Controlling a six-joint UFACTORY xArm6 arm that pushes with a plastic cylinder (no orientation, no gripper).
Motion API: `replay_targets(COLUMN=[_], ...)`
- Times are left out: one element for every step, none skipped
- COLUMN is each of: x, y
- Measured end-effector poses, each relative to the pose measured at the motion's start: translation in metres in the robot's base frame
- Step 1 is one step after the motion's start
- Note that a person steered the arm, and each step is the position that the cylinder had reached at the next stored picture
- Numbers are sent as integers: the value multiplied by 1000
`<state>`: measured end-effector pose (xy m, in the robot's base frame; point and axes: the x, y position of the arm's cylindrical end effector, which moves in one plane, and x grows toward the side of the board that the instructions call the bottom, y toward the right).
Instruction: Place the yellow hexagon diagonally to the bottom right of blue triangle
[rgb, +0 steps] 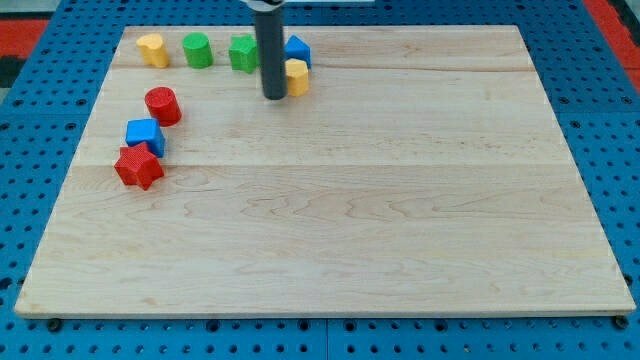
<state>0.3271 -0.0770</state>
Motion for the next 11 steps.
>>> replay_targets(x=[-9,-31,-30,-30,-30,-30,-30,-26,-14,3,7], y=[-30,-30,2,37,56,63,64,61,40,47,53])
